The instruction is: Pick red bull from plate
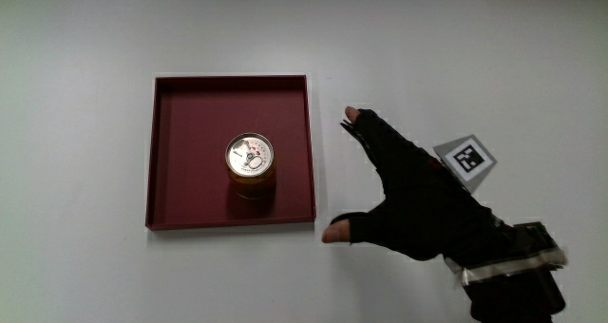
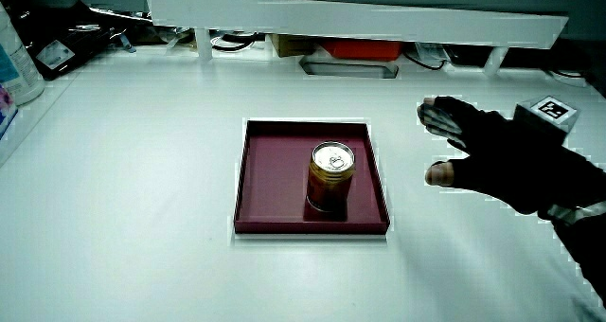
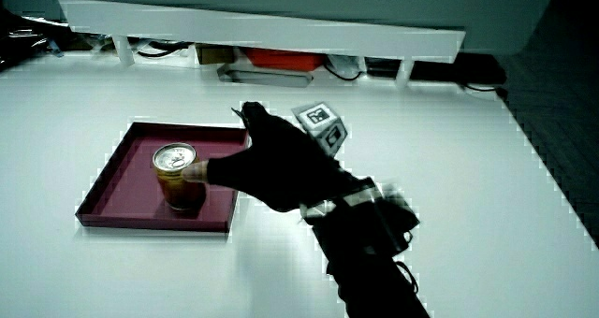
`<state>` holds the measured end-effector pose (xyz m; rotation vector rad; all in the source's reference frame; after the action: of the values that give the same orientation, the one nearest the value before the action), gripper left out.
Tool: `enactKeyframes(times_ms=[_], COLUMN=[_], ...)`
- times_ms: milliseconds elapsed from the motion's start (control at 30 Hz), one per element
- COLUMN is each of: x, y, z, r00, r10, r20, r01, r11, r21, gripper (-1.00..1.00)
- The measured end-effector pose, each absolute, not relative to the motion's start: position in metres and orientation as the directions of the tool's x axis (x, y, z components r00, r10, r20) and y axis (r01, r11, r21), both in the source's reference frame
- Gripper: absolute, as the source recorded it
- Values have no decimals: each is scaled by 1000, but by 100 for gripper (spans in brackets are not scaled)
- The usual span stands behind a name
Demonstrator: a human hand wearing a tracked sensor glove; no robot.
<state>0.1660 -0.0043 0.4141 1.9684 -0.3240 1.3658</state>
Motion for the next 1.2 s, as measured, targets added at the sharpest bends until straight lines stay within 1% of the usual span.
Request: enactKeyframes(times_ms=[33,133,200,233,300,367,400,533,567,600,667,733,800,1033,1067,1133,1200], x=[162,149,141,136,129,121,118,107,104,102,96,91,85,67,66,64,64], y=[-5,-8,-10,-11,-14,-16,-17,-18,-19,-19,-20,-21,-21,-20,-20,-20,-20], z=[415,425,430,433,442,447,454,469,472,476,480,488,491,508,507,510,510], r00=[410,386,408,375,374,356,334,330,353,348,327,328,310,303,307,291,295], r10=[204,230,252,262,243,257,234,259,255,261,268,255,275,262,276,266,273], r20=[889,893,877,889,895,898,913,908,900,900,906,910,910,916,911,919,916], r01=[-556,-570,-563,-576,-592,-601,-615,-612,-606,-608,-617,-618,-626,-626,-622,-624,-619], r11=[-717,-702,-687,-686,-680,-673,-680,-673,-671,-668,-666,-671,-662,-670,-667,-675,-675], r21=[421,427,459,445,432,431,399,415,428,429,419,411,413,399,411,393,401], gripper=[0,0,0,0,0,0,0,0,0,0,0,0,0,0,0,0,0])
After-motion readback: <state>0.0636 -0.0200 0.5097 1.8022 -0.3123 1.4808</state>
